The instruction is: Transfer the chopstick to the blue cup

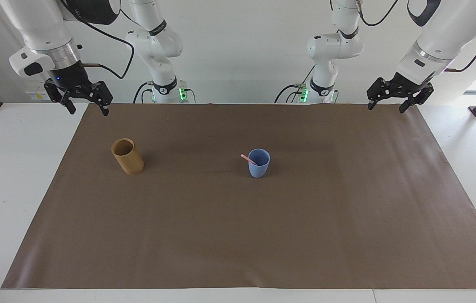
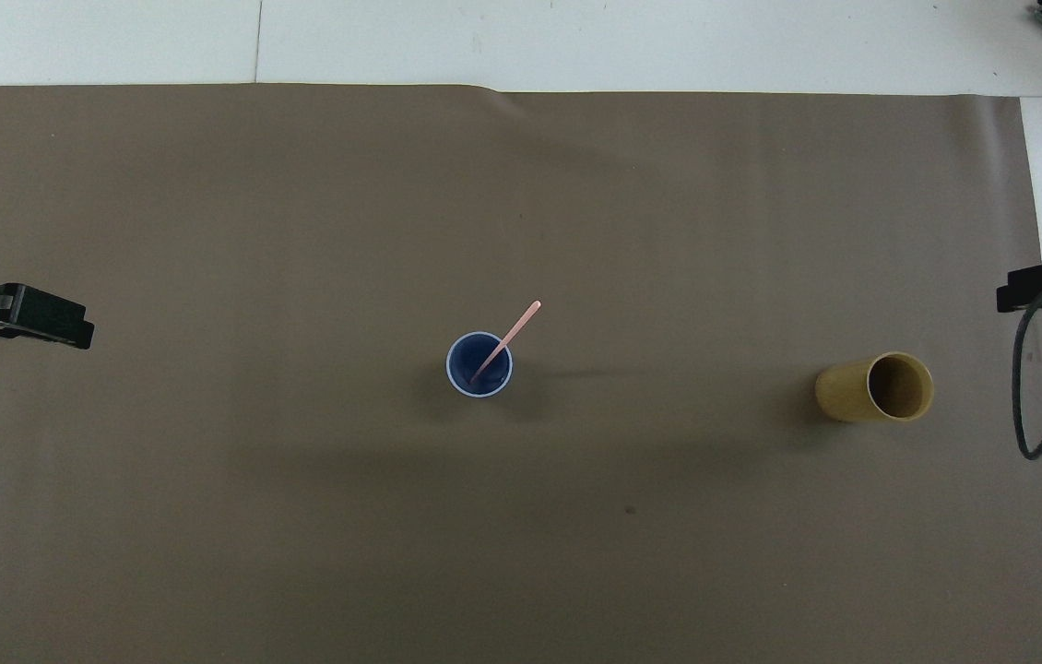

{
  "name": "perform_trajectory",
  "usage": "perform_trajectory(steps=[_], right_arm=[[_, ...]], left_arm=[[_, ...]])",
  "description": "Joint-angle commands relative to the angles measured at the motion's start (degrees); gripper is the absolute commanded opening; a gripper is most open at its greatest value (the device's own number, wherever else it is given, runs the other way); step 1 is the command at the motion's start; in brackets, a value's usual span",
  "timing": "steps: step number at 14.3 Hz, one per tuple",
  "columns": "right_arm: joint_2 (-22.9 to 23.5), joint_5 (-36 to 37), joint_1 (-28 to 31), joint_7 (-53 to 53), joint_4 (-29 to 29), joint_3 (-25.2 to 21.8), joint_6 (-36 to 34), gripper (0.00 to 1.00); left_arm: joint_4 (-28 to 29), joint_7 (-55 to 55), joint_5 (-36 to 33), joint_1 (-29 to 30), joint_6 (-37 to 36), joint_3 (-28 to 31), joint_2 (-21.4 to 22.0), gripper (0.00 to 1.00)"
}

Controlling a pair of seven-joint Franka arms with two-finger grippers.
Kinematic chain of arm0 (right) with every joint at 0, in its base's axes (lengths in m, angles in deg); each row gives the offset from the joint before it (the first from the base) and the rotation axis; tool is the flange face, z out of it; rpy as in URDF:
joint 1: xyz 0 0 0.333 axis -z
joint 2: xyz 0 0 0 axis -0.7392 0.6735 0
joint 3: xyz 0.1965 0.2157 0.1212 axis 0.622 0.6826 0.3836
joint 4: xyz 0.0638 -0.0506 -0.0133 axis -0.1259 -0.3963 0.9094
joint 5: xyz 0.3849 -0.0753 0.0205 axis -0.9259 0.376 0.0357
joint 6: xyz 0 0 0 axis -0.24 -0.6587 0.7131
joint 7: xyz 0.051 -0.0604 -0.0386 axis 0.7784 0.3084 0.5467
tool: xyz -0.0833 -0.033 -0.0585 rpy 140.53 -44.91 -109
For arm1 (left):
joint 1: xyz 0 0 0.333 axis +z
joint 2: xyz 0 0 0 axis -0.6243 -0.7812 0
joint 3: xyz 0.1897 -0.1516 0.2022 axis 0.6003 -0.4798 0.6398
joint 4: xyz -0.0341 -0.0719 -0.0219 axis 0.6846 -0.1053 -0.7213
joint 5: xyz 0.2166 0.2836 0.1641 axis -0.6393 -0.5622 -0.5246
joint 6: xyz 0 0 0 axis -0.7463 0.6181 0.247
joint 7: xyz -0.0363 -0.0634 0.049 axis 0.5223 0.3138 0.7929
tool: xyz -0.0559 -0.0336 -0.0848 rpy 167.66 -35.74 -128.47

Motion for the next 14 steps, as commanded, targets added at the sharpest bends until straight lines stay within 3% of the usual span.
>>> perform_trajectory(steps=[1,3,14], right_arm=[[0.0,-0.3,-3.7,1.2,0.7,-3.3,-0.3,1.00],[0.2,-0.3,-8.6,1.3,0.7,-8.4,-0.8,1.00],[0.1,-0.3,-9.3,1.0,0.7,-8.3,-2.0,1.00]], left_arm=[[0.5,-0.8,0.3,0.7,0.5,-0.2,0.8,1.00],[0.5,-0.8,0.3,0.7,0.5,-0.2,0.8,1.00],[0.5,-0.8,0.3,0.7,0.5,-0.2,0.8,1.00]])
